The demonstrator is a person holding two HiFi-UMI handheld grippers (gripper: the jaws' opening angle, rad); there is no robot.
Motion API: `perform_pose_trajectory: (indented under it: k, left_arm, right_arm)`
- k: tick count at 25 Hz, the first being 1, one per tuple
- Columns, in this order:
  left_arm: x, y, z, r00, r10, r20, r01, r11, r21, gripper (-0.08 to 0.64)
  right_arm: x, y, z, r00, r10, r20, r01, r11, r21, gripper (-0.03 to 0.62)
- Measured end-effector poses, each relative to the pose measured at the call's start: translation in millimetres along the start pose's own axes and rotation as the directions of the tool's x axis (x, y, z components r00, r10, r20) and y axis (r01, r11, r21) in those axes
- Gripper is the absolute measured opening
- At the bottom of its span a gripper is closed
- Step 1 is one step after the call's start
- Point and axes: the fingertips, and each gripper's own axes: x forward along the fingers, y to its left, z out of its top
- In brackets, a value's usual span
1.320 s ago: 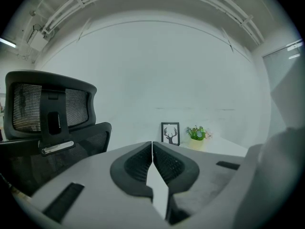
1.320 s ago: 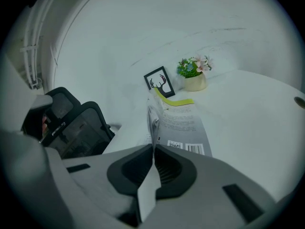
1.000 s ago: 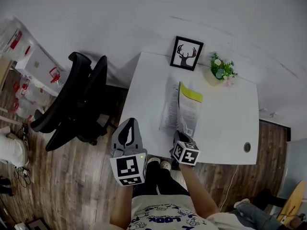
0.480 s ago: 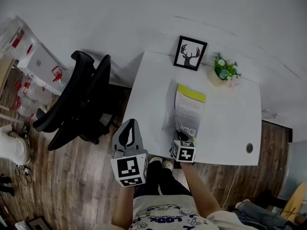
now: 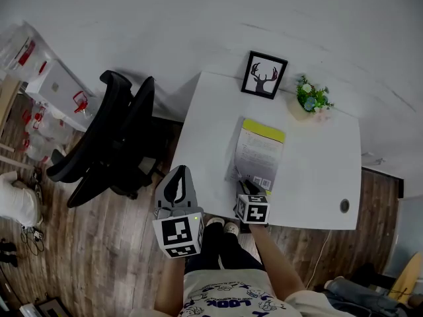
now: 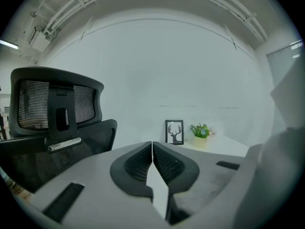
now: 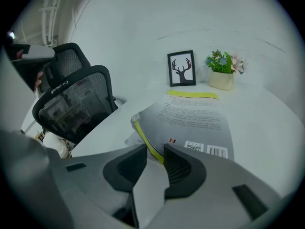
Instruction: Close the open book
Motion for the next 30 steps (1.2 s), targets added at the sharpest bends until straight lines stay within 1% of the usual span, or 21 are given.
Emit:
perform_pose_trajectory:
  k: [3, 7, 10, 12, 14, 17, 19, 22, 25, 27, 30]
  left_arm:
    - [0.3, -2.5, 0.2, 1.0, -0.005, 0.001, 0.005, 1.0, 0.0, 0.028]
    - [1.1, -5.6, 1.8, 1.0, -0.011, 0.005, 0.011, 1.0, 0.002, 0.028]
    - [1.4, -7.2, 3.5, 1.0, -0.015, 0.008, 0.015, 1.0, 0.001, 0.028]
    - [1.7, -8.7, 5.9, 1.0, -0.019, 0.013, 0.019, 1.0, 0.004, 0.028]
    - [2.1, -10.5, 9.1, 1.0, -0.024, 0.019, 0.024, 1.0, 0.008, 0.028]
    - [2.6, -13.5, 15.6, 0.999, -0.03, 0.033, 0.03, 0.999, 0.014, 0.028]
    - [3.4, -16.4, 21.4, 0.998, -0.036, 0.046, 0.035, 0.999, 0.018, 0.028]
    - [5.0, -21.0, 31.3, 0.996, -0.047, 0.07, 0.045, 0.999, 0.029, 0.028]
    - [5.0, -25.4, 42.4, 0.994, -0.058, 0.093, 0.054, 0.998, 0.04, 0.028]
    - [6.3, -27.4, 50.7, 0.992, -0.063, 0.11, 0.059, 0.997, 0.047, 0.028]
    - [7.8, -28.9, 61.9, 0.989, -0.067, 0.133, 0.06, 0.997, 0.055, 0.028]
  right_arm:
    - [0.1, 4.0, -0.2, 1.0, 0.029, -0.004, -0.029, 1.0, -0.005, 0.124]
    - [-0.2, 11.0, -1.1, 0.996, 0.087, -0.023, -0.088, 0.996, -0.024, 0.183]
    - [-2.0, 12.9, 2.3, 0.994, 0.11, -0.015, -0.11, 0.994, -0.01, 0.212]
    - [-6.2, 12.5, 8.8, 0.994, 0.11, 0.011, -0.11, 0.994, -0.017, 0.215]
    - [-12.9, 13.2, 19.9, 0.993, 0.111, 0.049, -0.109, 0.993, -0.044, 0.213]
    - [-29.2, 15.2, 49.0, 0.985, 0.107, 0.134, -0.096, 0.992, -0.086, 0.213]
    - [-44.1, 16.2, 73.7, 0.973, 0.1, 0.206, -0.078, 0.99, -0.114, 0.212]
    - [-68.1, 15.9, 107.6, 0.948, 0.087, 0.307, -0.044, 0.989, -0.142, 0.206]
    - [-91.9, 10.4, 133.3, 0.921, 0.066, 0.384, -0.021, 0.993, -0.12, 0.176]
    - [-107.2, 5.1, 150.4, 0.9, 0.051, 0.433, -0.007, 0.995, -0.102, 0.138]
    - [-130.7, -1.6, 173.2, 0.866, 0.022, 0.5, 0.027, 0.995, -0.091, 0.101]
